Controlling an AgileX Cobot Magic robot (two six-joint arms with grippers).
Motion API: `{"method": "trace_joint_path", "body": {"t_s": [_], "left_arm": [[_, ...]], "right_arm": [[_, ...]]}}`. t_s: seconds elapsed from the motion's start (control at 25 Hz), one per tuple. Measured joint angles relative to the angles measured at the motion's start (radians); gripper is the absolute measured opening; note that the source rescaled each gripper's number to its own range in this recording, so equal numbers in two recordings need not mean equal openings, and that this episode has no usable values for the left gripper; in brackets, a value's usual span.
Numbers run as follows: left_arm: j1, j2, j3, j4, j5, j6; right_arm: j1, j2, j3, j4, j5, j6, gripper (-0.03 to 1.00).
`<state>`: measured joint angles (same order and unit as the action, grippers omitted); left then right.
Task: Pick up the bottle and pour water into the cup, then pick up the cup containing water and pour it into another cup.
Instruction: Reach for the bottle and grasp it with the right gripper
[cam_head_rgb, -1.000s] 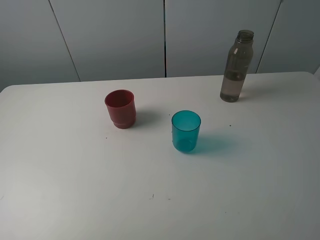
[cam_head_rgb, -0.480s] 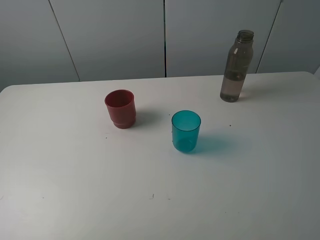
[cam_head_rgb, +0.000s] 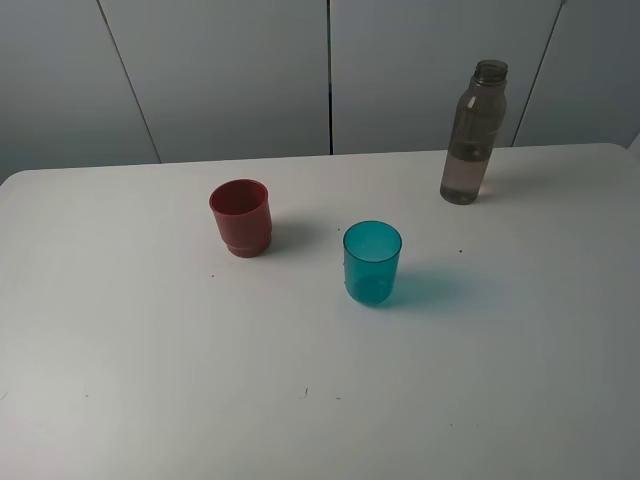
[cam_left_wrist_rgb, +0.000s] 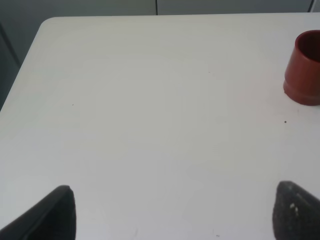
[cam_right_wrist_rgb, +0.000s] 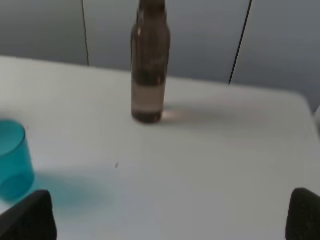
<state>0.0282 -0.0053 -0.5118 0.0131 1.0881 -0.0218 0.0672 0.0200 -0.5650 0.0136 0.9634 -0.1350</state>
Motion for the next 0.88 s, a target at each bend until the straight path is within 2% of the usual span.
{"method": "trace_joint_path", "body": {"t_s": [0.12,0.24,0.36,0.68,0.88], "left_arm": [[0.0,0.0,0.0,0.0,0.0,0.0],[0.0,0.0,0.0,0.0,0.0,0.0],[0.0,0.0,0.0,0.0,0.0,0.0],[0.0,0.0,0.0,0.0,0.0,0.0],[0.0,0.0,0.0,0.0,0.0,0.0]], "right_arm": [[0.0,0.078,-0.04,0.02,-0.154,-0.037,1.0],[0.0,0.176,-0.05,0.088,-0.302,-0.05,1.0],[0.0,0.292,-0.05,0.12,-0.375,-0.057,1.0],[0.002,0.625,-0.024,0.132,-0.454,-0.058,1.0],[0.082,0.832,0.044,0.132,-0.669,-0.058,1.0]]}}
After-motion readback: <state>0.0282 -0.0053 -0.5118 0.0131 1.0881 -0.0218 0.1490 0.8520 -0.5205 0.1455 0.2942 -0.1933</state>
